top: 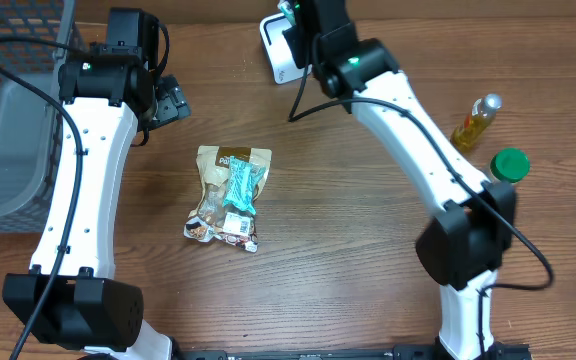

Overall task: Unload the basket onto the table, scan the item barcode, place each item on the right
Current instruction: 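Raise the tissue pack to the white scanner with the right gripper, then carry the tissue pack right and set it down on the table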

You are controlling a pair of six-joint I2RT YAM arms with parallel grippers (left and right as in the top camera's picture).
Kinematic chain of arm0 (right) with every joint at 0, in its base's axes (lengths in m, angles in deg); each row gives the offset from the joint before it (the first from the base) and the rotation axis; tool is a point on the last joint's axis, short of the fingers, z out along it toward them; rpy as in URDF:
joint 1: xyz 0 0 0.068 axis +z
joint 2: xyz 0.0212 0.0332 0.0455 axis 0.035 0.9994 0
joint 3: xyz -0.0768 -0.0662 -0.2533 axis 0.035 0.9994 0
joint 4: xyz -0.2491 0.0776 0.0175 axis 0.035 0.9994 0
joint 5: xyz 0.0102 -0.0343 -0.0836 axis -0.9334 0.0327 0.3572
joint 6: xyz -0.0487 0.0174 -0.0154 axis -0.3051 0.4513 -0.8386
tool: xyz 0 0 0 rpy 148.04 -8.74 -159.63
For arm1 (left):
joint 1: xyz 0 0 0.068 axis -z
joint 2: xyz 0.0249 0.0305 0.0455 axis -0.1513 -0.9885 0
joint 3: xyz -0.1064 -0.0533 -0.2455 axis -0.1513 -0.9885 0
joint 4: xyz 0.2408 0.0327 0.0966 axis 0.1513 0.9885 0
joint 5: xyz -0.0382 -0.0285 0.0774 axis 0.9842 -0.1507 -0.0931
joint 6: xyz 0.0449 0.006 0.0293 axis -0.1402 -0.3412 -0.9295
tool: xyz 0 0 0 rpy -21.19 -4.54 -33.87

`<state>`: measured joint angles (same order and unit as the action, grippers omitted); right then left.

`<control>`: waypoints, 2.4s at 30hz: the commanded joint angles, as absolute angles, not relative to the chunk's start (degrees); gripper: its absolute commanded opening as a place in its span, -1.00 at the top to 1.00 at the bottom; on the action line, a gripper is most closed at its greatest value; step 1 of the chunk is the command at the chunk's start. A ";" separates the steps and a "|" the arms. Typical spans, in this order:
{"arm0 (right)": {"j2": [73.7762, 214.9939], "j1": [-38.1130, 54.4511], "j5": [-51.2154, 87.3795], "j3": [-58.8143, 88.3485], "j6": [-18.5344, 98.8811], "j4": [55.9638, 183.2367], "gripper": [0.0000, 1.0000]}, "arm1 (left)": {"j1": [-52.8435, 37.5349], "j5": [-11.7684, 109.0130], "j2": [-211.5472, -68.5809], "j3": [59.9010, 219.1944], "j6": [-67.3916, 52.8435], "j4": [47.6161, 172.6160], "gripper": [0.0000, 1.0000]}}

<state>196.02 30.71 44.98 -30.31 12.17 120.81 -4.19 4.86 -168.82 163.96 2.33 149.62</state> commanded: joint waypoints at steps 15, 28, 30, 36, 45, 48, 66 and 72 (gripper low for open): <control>211.54 34.30 59.12 -30.62 -21.92 99.07 0.93 | -3.73 4.12 -168.05 165.03 1.26 149.56 -0.99; 215.65 34.08 60.91 -30.62 -22.23 93.99 0.93 | -3.80 4.10 -168.05 165.03 1.26 149.56 -0.99; 215.85 34.08 61.00 -30.62 -22.23 93.27 0.92 | -3.80 4.10 -168.05 165.03 1.26 149.56 -0.99; 214.27 34.08 61.26 -30.64 -18.08 92.81 0.93 | -3.80 4.12 -168.05 165.03 1.26 149.56 -0.99; 200.22 34.01 61.41 -30.64 -5.86 104.40 0.93 | -3.80 4.12 -168.05 165.03 1.26 149.56 -1.00; 194.19 33.60 61.41 -30.64 3.08 115.15 0.93 | -3.77 4.10 -168.05 165.03 1.26 149.56 -0.99; 182.06 15.22 38.03 -16.35 40.68 179.85 0.91 | -3.80 4.10 -168.05 165.03 1.26 149.56 -0.99; 182.06 8.62 38.22 -1.09 39.71 171.17 0.85 | -3.80 4.10 -168.05 165.03 1.26 149.56 -0.99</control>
<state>181.99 10.93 39.12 -5.57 38.95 173.36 -4.19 4.89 -168.82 163.96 2.33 149.58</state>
